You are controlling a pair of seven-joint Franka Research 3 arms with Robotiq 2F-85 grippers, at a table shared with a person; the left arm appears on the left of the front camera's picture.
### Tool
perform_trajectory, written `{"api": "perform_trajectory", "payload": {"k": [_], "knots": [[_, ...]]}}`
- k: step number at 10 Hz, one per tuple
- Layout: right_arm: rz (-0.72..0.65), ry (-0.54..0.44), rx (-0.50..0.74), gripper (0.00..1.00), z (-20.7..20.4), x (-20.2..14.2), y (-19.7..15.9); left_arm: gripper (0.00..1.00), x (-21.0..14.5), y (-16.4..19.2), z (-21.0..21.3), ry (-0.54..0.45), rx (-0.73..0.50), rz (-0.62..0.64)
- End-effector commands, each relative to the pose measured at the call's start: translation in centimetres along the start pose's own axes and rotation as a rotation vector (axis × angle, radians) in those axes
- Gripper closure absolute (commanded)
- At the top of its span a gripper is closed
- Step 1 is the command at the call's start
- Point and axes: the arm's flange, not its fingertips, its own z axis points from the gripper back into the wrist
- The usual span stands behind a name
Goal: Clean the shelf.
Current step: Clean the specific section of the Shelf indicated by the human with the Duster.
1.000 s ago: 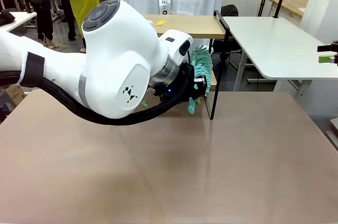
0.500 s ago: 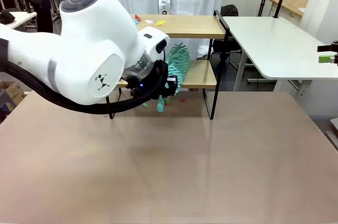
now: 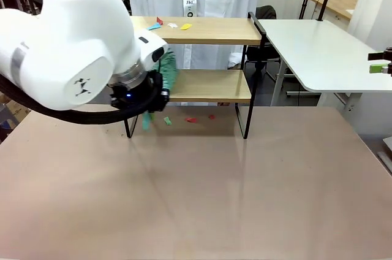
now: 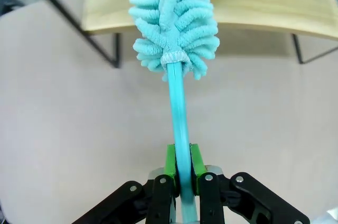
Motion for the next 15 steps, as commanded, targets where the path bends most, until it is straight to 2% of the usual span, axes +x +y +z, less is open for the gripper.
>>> {"api": "perform_trajectory", "payload": {"k": [1, 3, 5, 6, 7, 8, 10, 15], "knots": [[0.005, 0.004, -0.008, 0.0, -0.1, 0.2, 0.0, 0.87, -0.7, 0.5, 1.5, -0.037, 0.179, 0.003], [0.005, 0.004, -0.008, 0.0, -0.1, 0.2, 0.0, 0.87, -1.3, 1.1, 3.3, -0.088, 0.349, -0.048], [0.005, 0.004, -0.008, 0.0, -0.1, 0.2, 0.0, 0.87, -2.2, 0.0, 4.3, -0.174, 0.474, -0.096], [0.005, 0.004, -0.008, 0.0, -0.1, 0.2, 0.0, 0.87, -2.7, -0.8, 4.9, -0.231, 0.447, -0.104], [0.005, 0.004, -0.008, 0.0, -0.1, 0.2, 0.0, 0.87, -3.2, -1.6, 5.3, -0.23, 0.367, -0.14], [0.005, 0.004, -0.008, 0.0, -0.1, 0.2, 0.0, 0.87, -2.8, -0.2, 4.7, -0.169, 0.399, -0.142], [0.005, 0.004, -0.008, 0.0, -0.1, 0.2, 0.0, 0.87, -3.5, -1.5, 5.2, -0.191, 0.388, -0.16], [0.005, 0.004, -0.008, 0.0, -0.1, 0.2, 0.0, 0.87, -3.6, 2.5, 6.9, -0.107, 0.011, -0.379]]}}
